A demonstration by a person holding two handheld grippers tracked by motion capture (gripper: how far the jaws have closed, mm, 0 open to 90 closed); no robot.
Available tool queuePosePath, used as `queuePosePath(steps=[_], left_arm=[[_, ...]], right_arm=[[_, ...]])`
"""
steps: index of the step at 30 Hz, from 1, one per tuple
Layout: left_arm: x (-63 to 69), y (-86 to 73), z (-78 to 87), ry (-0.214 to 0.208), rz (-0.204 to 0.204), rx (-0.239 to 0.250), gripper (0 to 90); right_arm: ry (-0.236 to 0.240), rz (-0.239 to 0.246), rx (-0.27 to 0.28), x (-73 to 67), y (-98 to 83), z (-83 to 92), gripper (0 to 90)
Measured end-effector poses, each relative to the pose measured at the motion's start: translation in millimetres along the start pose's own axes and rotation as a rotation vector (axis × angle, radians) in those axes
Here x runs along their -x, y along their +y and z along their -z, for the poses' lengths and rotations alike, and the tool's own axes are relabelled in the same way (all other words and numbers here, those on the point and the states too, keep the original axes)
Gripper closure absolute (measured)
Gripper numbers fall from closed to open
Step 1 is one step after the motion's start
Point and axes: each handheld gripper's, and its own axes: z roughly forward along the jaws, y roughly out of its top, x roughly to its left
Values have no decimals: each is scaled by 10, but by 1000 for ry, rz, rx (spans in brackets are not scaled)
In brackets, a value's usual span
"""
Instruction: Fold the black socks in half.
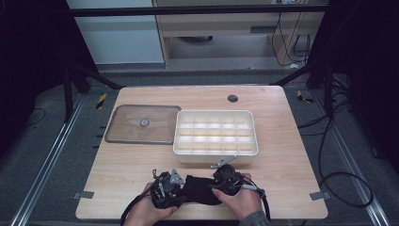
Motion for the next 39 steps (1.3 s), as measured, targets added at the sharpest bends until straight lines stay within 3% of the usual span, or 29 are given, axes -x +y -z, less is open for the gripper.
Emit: queuePosePath(steps=[3,14,31,39], left_arm=[[8,6,-4,-3,-8,-1,651],[-34,12,-36,-21,-19,-7,812],[-113,-5,-21,-24,-8,4,830],[-149,-14,-1,-30,0,20,833]], right_arm=[[-10,26,-4,-17,-9,-11,503],[-13,47,-21,-55,-26,-29,501],[5,56,-35,-76,-76,-33,501],[26,37,-32,-84,-86,-68,589]])
